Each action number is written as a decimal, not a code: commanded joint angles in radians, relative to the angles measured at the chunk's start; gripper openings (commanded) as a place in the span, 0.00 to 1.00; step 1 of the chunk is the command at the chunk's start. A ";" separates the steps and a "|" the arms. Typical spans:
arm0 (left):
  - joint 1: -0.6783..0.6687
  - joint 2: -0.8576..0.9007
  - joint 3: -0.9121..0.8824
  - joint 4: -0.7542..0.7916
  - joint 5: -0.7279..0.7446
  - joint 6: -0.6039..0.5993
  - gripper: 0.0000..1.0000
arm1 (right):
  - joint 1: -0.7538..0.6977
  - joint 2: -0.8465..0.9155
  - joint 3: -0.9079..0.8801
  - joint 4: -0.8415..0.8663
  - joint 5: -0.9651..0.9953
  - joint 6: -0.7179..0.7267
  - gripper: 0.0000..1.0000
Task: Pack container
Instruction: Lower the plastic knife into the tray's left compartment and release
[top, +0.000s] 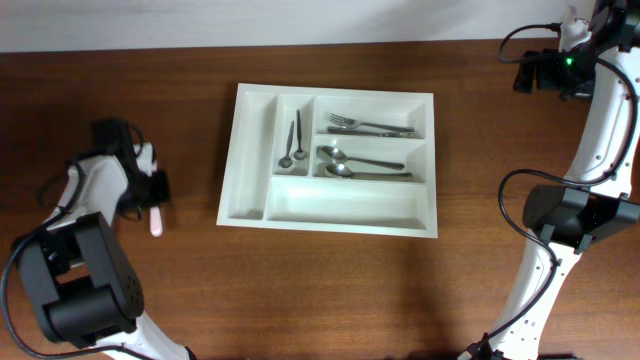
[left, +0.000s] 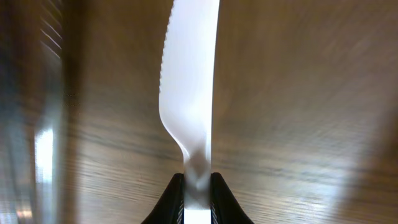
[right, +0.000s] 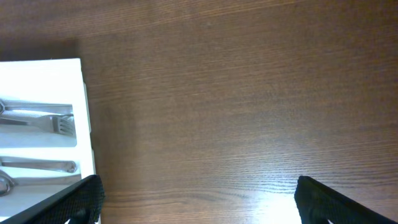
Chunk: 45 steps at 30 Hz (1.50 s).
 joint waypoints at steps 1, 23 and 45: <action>-0.011 -0.040 0.138 -0.048 0.070 0.001 0.02 | -0.005 -0.024 0.015 -0.006 0.009 0.008 0.99; -0.335 -0.082 0.293 -0.114 0.270 -0.060 0.02 | -0.005 -0.024 0.015 -0.005 0.009 0.008 0.99; -0.408 0.121 0.293 -0.089 0.238 -0.094 0.02 | -0.005 -0.024 0.015 -0.005 0.009 0.008 0.99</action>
